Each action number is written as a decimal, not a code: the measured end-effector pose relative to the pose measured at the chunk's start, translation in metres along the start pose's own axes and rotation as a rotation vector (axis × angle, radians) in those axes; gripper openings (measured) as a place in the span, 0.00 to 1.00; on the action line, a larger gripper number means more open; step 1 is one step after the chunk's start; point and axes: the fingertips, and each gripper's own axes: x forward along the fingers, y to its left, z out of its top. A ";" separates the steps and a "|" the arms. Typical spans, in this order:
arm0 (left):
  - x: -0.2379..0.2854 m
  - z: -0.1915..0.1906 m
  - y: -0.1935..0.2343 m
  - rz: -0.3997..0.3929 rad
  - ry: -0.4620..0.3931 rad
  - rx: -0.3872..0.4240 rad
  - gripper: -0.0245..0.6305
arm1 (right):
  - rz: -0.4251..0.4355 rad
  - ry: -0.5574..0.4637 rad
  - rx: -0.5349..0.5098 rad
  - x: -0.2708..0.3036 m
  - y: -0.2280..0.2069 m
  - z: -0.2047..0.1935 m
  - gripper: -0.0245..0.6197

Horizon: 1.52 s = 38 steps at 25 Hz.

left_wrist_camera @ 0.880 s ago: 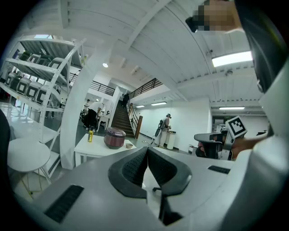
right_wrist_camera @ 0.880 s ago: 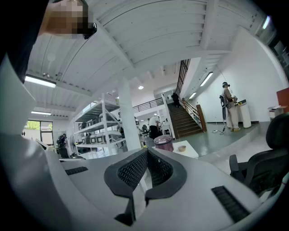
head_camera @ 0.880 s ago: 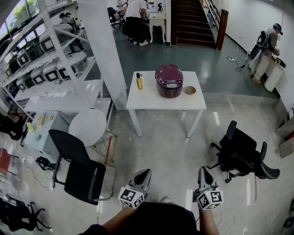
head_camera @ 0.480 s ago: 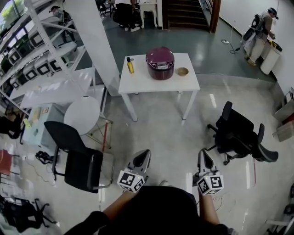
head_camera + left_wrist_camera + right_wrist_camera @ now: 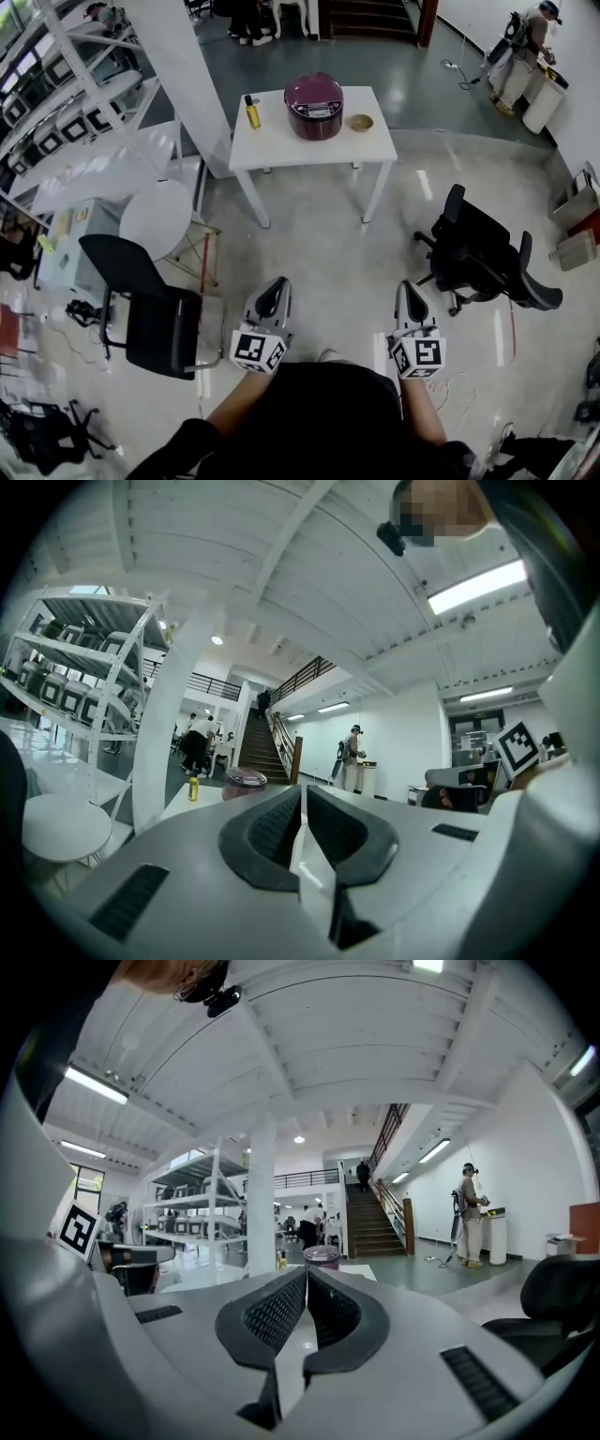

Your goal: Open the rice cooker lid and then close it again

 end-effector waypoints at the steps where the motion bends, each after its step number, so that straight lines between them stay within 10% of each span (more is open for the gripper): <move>1: -0.001 0.000 0.003 0.009 0.001 0.001 0.04 | 0.005 0.010 -0.013 0.001 0.002 -0.001 0.04; 9: -0.013 -0.014 0.022 0.040 0.015 -0.001 0.07 | 0.086 0.070 0.021 0.016 0.018 -0.017 0.18; 12: -0.014 -0.022 0.032 0.048 0.044 -0.044 0.32 | 0.106 0.096 0.052 0.023 0.021 -0.023 0.39; 38: -0.005 -0.046 0.041 0.064 0.174 -0.021 0.46 | 0.246 0.198 0.058 0.044 0.019 -0.057 0.40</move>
